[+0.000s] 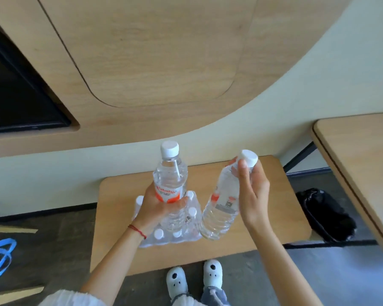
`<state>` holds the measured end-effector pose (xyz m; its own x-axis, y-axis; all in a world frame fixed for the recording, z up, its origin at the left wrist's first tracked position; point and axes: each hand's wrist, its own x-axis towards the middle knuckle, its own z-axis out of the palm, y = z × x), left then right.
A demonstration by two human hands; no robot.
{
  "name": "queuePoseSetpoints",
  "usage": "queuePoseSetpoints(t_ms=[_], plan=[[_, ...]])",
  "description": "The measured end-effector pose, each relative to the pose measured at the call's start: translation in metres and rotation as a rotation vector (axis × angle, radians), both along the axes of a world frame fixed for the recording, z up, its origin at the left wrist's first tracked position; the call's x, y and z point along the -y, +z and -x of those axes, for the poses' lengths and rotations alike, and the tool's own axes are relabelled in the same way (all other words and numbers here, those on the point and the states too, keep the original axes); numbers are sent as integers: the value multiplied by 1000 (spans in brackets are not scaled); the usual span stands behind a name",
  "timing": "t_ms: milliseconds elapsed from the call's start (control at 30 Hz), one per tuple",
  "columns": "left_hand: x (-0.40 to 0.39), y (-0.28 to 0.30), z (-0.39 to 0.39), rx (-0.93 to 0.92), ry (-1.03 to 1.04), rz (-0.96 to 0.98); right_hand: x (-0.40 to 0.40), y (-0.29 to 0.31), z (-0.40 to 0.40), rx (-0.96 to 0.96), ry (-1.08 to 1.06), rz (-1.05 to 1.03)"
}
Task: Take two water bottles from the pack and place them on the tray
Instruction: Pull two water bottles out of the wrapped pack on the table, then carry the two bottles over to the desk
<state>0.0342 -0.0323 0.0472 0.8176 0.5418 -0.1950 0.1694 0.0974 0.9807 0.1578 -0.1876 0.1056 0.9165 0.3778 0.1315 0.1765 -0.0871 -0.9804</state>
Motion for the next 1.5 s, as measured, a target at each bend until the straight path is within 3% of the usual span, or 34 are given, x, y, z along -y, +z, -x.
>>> queuePoseSetpoints(t_ms=[300,833,1033,1500], plan=[[115,20,-79,11,-309,-43,136,23,-35,123,-295,-8],[430,42,-225,-13,-585,-148,469,39,-105,120,-706,-11],[522,40,-309,25,-793,-246,563,32,-161,136,-874,4],[736,29,-534,69,-962,-295,763,31,-331,137,-1129,39]])
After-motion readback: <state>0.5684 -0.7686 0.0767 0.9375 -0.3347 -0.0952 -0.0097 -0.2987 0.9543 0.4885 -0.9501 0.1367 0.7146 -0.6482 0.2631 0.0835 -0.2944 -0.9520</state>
